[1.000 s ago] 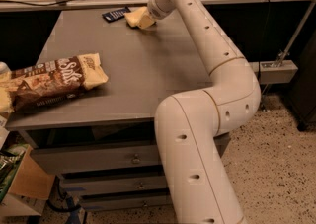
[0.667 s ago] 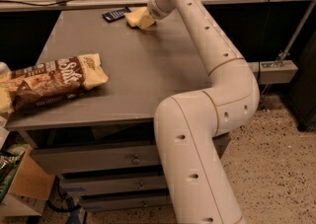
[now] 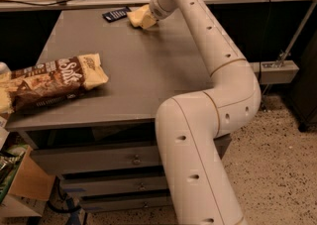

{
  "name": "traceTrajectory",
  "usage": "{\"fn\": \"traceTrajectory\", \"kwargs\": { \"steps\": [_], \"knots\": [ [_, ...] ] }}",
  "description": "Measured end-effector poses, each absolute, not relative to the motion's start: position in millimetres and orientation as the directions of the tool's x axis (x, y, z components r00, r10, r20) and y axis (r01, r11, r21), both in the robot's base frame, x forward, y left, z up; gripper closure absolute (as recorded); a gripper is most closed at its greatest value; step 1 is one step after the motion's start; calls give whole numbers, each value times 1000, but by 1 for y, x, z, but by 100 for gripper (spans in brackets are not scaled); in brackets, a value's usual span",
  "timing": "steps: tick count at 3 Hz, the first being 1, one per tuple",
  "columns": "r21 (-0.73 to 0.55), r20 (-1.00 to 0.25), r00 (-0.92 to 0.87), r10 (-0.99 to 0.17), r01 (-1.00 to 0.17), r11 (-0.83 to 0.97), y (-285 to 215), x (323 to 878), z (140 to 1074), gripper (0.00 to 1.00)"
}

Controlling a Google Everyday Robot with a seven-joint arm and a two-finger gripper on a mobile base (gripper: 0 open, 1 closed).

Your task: Move sponge near rxbar blueberry

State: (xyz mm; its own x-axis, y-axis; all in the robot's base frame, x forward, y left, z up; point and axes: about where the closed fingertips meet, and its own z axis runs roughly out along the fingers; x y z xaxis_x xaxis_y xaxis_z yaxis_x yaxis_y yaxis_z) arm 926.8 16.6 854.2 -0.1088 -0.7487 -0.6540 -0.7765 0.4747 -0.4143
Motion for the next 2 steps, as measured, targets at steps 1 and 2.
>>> {"fn": "traceTrajectory", "kwargs": {
  "steps": [1, 2],
  "knots": [
    [-400, -660, -108, -744, -787, 470, 17, 923, 854, 0],
    [-381, -674, -102, -731, -801, 462, 18, 917, 857, 0]
  ]
}}
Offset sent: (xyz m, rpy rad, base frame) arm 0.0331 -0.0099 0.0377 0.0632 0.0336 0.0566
